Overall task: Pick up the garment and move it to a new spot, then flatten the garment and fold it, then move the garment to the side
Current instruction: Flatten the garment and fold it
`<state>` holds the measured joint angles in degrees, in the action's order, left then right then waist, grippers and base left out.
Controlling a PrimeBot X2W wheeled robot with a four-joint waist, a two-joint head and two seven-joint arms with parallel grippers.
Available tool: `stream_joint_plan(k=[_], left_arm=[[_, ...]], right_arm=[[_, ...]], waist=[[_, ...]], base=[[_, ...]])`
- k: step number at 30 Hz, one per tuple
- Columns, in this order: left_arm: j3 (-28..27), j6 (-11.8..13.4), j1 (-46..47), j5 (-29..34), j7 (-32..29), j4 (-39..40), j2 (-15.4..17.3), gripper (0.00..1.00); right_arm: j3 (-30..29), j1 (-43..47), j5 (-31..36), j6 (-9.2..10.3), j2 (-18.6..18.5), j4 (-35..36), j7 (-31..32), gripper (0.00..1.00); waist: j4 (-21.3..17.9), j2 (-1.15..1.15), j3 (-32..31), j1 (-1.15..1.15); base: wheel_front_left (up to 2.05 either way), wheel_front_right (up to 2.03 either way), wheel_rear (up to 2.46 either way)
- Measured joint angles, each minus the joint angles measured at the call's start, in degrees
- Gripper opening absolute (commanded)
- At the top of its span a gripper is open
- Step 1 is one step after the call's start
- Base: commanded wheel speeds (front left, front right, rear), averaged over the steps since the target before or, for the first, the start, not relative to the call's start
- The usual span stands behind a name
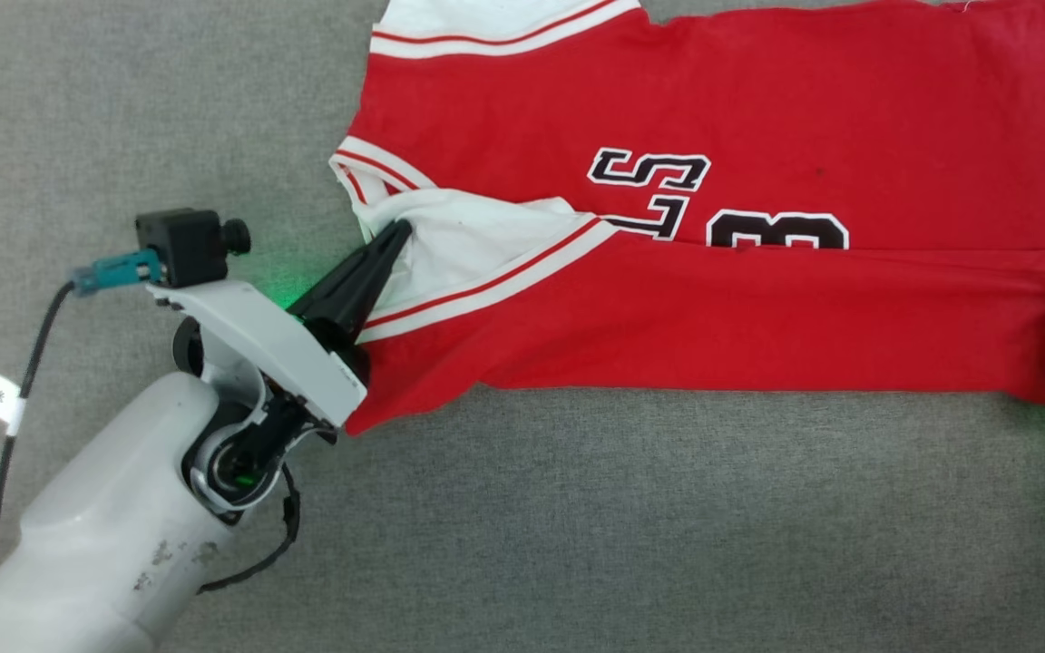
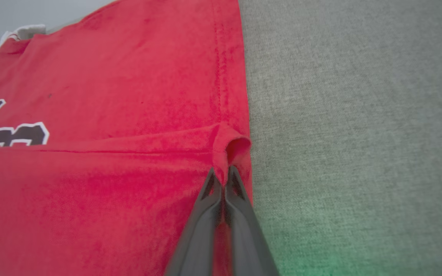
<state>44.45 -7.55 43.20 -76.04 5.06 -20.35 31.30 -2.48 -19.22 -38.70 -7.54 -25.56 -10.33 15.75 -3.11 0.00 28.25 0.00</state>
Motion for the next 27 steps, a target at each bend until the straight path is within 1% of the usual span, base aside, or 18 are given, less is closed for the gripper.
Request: stream_joint_plan(k=[1,2,3,4,6,9,13,14,17,23,25,27], left_arm=[[0.54,-0.01,0.26,0.01,-0.02,-0.62,-0.09,0.0],[1.18,-0.01,0.47,0.04,-0.37,-0.96,-0.08,0.02],[1.81,-0.01,0.66,0.41,-0.48,-1.23,0.02,0.48],[2.5,-0.02,0.88,0.83,-0.46,-1.58,0.14,1.0],[3.89,-0.08,1.51,2.24,-0.32,-2.42,0.7,1.0],[5.6,0.0,1.8,3.22,-1.91,-2.65,2.76,1.0],[7.28,0.05,4.53,4.54,-6.76,-0.77,5.79,1.0],[7.65,0.41,5.26,4.58,-8.57,0.0,6.34,1.0],[9.55,2.34,6.53,4.22,-16.04,2.47,8.06,1.0],[14.36,8.37,8.78,-0.19,-36.11,8.27,11.11,1.0],[15.02,10.35,8.99,-2.23,-40.45,9.8,11.44,1.0],[15.12,11.71,9.15,-3.55,-42.61,10.92,11.44,1.0]], right_arm=[[0.21,-0.04,-0.07,0.0,0.04,-0.27,-0.25,0.05],[0.19,-0.13,-0.05,0.0,0.15,-0.73,-0.97,0.43],[0.23,-0.13,-0.05,0.01,0.29,-1.16,-1.58,1.0],[0.34,-0.12,-0.05,0.01,0.31,-1.48,-2.08,1.0],[0.24,0.05,-0.01,0.01,0.11,-2.19,-3.23,1.0],[0.03,0.96,-0.12,0.01,-0.42,-2.24,-4.47,1.0],[-0.12,2.31,-0.22,0.01,-0.92,-1.72,-5.15,1.0],[-0.21,2.68,-0.36,0.01,-1.02,-1.34,-5.15,1.0],[-0.43,3.89,-0.45,0.01,-1.2,-0.38,-4.88,1.0],[-1.23,5.73,-0.45,0.01,-1.18,1.7,-3.25,1.0],[-1.8,5.8,-0.44,0.01,-0.97,2.37,-3.1,1.0],[-2.1,5.81,-0.41,0.01,-0.69,3.0,-2.85,1.0]], waist=[[0.0,0.0,-0.19,0.0],[0.01,0.0,-0.45,0.0],[0.04,0.0,-0.8,0.0],[0.1,0.0,-1.21,0.0],[0.3,0.0,-2.26,0.0],[0.76,0.0,-4.33,0.0],[1.44,0.0,-7.75,0.0],[1.63,0.0,-8.68,0.0],[2.17,0.0,-11.44,0.0],[3.26,0.0,-15.64,0.0],[3.49,0.0,-16.15,0.0],[3.49,0.0,-15.95,0.0]], base=[[0.0,0.0,0.0],[0.0,0.0,0.0],[0.0,0.0,0.0],[0.0,0.0,0.0],[0.0,0.0,0.0],[0.0,0.0,0.0],[0.0,0.0,0.0],[0.0,0.0,0.0],[0.0,0.0,0.0],[0.0,0.0,0.0],[0.0,0.0,0.0],[0.0,0.0,0.0]])
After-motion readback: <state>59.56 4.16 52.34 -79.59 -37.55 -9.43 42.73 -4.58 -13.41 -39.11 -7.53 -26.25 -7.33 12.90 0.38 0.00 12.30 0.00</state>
